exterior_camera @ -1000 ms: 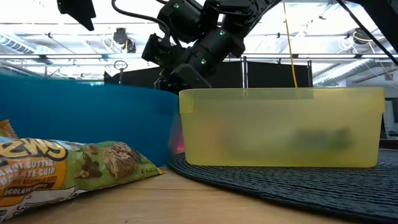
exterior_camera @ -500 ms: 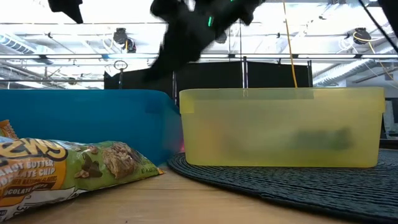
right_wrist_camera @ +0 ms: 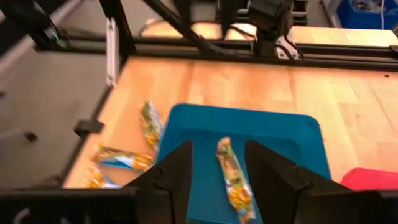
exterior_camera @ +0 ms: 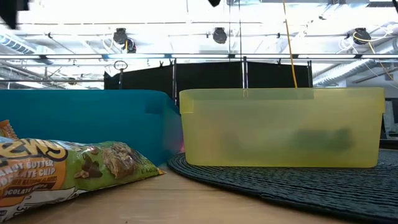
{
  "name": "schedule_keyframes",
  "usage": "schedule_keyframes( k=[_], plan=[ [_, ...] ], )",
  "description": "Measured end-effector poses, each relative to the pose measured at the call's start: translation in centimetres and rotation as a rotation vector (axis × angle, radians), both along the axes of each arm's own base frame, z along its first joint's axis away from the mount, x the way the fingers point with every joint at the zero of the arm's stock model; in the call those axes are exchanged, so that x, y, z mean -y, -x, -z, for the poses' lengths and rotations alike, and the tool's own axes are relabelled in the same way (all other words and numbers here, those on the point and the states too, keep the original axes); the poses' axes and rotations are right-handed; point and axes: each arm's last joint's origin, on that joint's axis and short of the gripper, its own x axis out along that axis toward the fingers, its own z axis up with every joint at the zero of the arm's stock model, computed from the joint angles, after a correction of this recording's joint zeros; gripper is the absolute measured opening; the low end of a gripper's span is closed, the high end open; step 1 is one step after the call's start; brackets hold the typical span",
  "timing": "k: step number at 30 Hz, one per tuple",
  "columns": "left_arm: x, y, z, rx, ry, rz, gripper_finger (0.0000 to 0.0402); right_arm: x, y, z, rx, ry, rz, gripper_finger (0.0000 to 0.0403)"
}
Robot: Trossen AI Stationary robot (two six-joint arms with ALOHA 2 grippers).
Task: Pick and place Granola Bars by type
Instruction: Put the yellow granola bar into the blue bin
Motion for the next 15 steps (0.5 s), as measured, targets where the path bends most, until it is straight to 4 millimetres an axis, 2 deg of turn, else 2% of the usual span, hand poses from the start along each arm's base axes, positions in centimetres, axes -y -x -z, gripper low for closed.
schedule_keyframes(
  k=[4, 9, 15],
  plan=[
    [3.2, -0.1, 1.9, 0.076, 0.114, 0.009, 0.0255, -0.4, 0.9, -1.2, 0.016, -0.069, 0.019, 0.0140],
    [6.5, -0.1, 5.1, 0.039, 0.161, 0.013, 0.0255, -0.6, 1.6, -1.9, 0.027, -0.115, 0.032, 0.0140],
    [9.3, -0.5, 8.8, -0.029, 0.122, 0.000, 0.0255, -0.6, 1.6, -2.0, 0.022, -0.126, 0.037, 0.0140]
  ],
)
